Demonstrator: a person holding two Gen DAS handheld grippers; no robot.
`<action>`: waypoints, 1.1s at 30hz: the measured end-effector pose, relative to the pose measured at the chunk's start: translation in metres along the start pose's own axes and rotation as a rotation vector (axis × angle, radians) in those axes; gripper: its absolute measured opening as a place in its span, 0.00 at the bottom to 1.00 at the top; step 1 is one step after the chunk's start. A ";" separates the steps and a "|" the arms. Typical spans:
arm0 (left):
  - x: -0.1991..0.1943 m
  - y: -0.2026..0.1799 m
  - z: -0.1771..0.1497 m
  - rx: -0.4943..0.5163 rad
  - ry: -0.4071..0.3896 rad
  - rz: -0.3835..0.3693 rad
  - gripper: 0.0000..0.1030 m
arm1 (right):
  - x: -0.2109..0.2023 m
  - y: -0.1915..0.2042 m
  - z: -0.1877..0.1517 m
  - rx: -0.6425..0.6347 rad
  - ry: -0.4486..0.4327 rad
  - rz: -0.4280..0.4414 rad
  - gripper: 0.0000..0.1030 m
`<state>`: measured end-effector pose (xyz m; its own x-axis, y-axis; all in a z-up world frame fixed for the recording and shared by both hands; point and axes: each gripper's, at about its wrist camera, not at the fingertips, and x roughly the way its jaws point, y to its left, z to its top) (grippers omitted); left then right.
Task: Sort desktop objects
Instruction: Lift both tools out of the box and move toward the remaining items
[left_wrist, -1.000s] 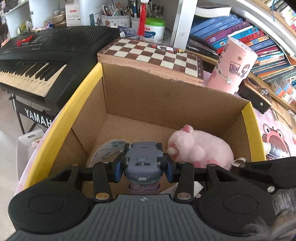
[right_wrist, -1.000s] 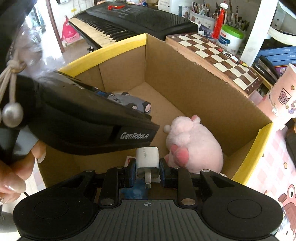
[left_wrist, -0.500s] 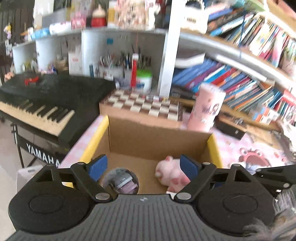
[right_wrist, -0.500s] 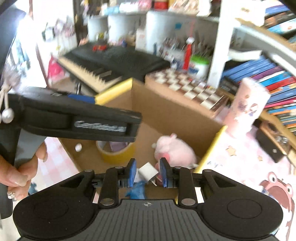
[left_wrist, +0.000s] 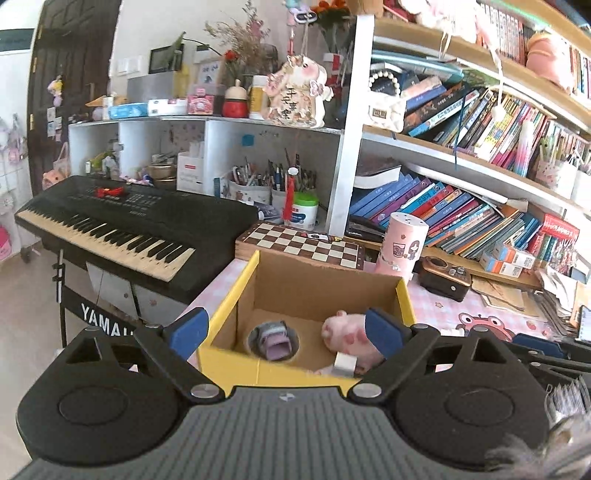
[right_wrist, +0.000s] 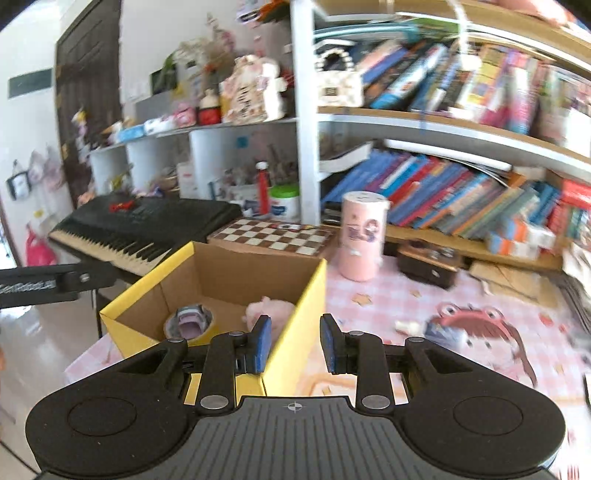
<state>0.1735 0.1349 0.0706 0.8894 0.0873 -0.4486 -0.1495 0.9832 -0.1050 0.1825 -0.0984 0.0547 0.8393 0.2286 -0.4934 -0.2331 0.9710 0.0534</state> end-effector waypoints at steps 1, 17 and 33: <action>-0.008 0.001 -0.005 -0.004 -0.002 0.000 0.93 | -0.004 0.000 -0.005 0.010 -0.002 -0.012 0.28; -0.082 -0.009 -0.095 0.080 0.084 -0.061 0.95 | -0.081 0.018 -0.087 0.130 0.066 -0.154 0.28; -0.096 -0.016 -0.113 0.147 0.124 -0.124 0.96 | -0.102 0.039 -0.108 0.102 0.105 -0.207 0.42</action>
<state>0.0419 0.0923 0.0145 0.8359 -0.0473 -0.5468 0.0306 0.9987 -0.0396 0.0353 -0.0914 0.0134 0.8069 0.0209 -0.5903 -0.0066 0.9996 0.0263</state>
